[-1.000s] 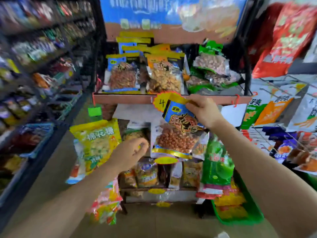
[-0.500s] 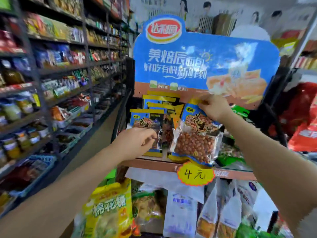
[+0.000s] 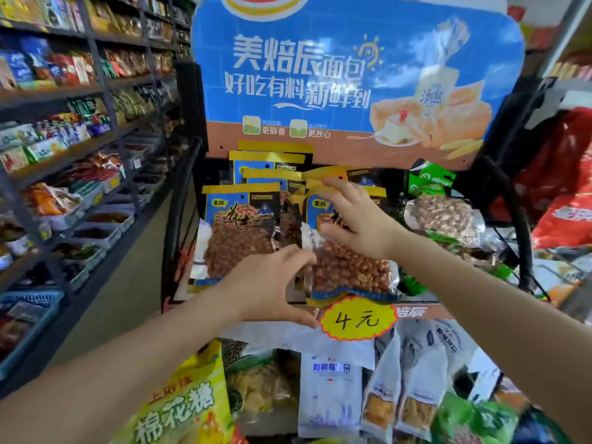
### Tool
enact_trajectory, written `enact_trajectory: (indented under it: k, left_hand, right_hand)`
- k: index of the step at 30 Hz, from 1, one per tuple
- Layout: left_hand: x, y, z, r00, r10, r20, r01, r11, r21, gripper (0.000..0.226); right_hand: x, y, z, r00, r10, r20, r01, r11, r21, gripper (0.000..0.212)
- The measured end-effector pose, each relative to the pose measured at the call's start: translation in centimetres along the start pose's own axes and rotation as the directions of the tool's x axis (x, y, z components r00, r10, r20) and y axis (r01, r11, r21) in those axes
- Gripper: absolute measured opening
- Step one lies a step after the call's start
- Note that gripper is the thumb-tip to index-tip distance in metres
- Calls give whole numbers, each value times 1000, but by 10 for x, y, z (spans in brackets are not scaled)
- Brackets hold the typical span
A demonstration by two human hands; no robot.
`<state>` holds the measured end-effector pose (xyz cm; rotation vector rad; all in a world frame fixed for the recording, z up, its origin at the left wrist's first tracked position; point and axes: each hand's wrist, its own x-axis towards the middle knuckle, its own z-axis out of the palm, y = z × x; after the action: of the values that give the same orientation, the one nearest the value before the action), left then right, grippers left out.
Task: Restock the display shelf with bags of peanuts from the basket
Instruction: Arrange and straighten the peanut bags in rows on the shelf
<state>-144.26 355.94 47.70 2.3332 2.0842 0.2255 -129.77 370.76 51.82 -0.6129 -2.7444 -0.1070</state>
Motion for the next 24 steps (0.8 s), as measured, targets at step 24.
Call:
enact_trajectory:
  k: [24]
  left_hand:
    - [-20,-89,-12,971,112,-211,-52,961,271,36]
  right_hand:
    - [25,-15,10,966,250,61,-242,963,-119,64]
